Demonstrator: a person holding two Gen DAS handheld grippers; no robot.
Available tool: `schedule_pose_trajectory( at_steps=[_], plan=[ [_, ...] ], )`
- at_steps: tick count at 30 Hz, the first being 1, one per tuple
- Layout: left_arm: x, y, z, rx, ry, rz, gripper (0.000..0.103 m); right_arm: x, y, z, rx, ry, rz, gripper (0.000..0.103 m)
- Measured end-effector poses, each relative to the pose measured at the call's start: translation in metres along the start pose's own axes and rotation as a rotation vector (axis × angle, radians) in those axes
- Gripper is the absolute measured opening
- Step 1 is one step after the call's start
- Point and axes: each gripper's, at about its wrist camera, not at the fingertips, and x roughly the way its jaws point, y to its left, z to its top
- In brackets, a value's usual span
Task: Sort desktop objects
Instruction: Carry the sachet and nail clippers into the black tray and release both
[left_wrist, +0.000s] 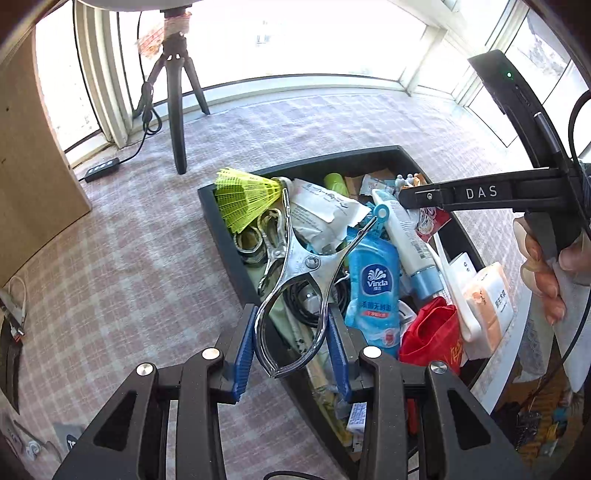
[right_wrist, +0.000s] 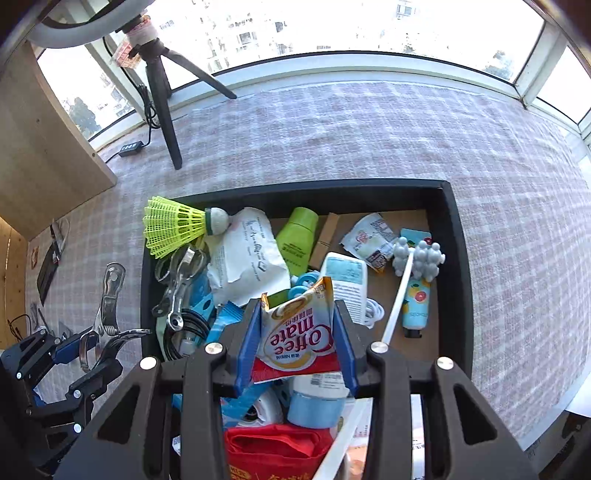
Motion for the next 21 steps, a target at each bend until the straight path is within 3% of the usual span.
schedule_pose_trajectory(
  at_steps=[8, 17, 21],
  plan=[
    [0.035, -0.054, 0.026, 0.05, 0.038, -0.024, 0.034, 0.007, -0.069, -0.016, 0.083, 0.024, -0.074, 0.037],
    [0.054, -0.075, 0.024, 0.09, 0.078, -0.039, 0.035, 0.026, -0.086, -0.027, 0.112, 0.069, -0.071, 0.039],
    [0.046, -0.075, 0.021, 0.096, 0.054, -0.012, 0.035, 0.026, -0.085, -0.028, 0.12, 0.061, -0.08, 0.043]
  ],
)
